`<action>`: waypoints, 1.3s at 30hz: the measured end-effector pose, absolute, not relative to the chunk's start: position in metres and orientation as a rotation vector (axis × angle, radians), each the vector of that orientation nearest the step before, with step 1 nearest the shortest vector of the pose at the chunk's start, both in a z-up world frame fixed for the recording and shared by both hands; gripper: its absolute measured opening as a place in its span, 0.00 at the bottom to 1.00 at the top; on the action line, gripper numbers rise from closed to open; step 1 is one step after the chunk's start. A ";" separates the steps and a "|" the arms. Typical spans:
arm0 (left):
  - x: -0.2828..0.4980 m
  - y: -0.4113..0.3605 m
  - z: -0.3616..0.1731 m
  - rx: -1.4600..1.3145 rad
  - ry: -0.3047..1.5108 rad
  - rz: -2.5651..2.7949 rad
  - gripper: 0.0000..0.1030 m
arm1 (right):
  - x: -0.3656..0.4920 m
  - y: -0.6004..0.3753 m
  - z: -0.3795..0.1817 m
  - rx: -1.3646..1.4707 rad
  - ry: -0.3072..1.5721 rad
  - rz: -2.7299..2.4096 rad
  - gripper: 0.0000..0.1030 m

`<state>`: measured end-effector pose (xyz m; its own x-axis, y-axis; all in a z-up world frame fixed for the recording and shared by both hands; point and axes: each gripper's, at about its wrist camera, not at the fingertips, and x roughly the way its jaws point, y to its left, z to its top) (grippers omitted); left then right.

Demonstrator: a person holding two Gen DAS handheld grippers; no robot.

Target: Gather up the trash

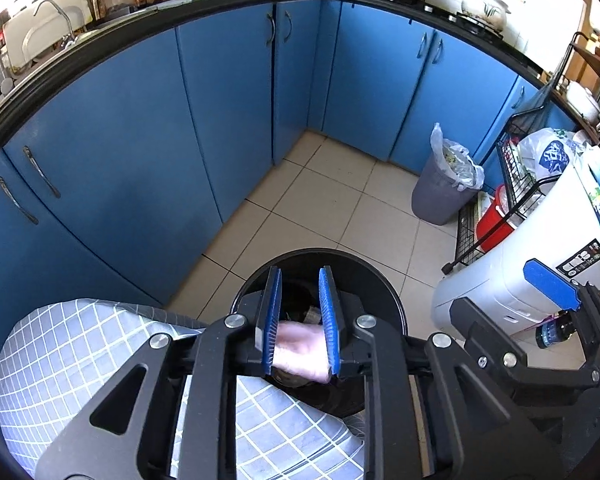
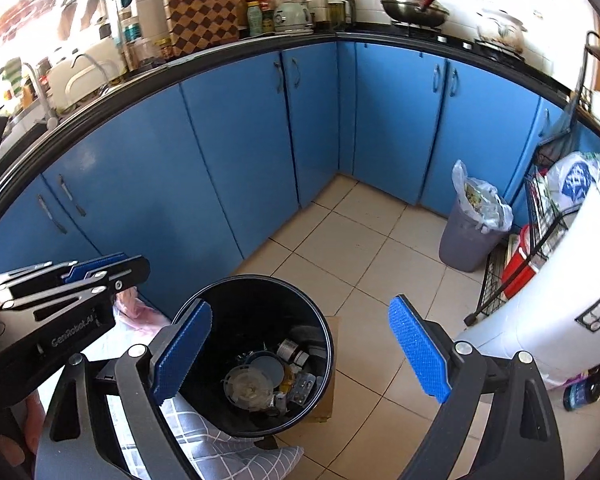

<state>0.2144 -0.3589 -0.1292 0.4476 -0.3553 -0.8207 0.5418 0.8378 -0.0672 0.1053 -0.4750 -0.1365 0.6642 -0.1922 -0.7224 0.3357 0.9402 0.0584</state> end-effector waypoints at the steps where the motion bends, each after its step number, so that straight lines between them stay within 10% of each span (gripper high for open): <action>1: 0.214 -0.358 -0.129 0.219 0.952 -0.556 0.21 | 0.106 -0.473 -0.135 0.182 0.786 -0.299 0.84; 6: 0.210 -0.358 -0.125 0.230 0.929 -0.553 0.21 | 0.113 -0.467 -0.139 0.155 0.826 -0.262 0.38; 33: 0.201 -0.307 -0.122 0.170 0.987 -0.488 0.22 | 0.104 -0.441 -0.126 0.168 0.814 -0.240 0.39; 35: 0.200 -0.304 -0.123 0.163 0.992 -0.477 0.38 | 0.105 -0.438 -0.126 0.163 0.825 -0.233 0.43; 37: 0.198 -0.296 -0.118 0.150 0.959 -0.434 0.92 | 0.103 -0.436 -0.123 0.161 0.808 -0.241 0.56; 39: 0.194 -0.286 -0.109 0.124 0.901 -0.408 0.94 | 0.100 -0.434 -0.119 0.163 0.790 -0.250 0.68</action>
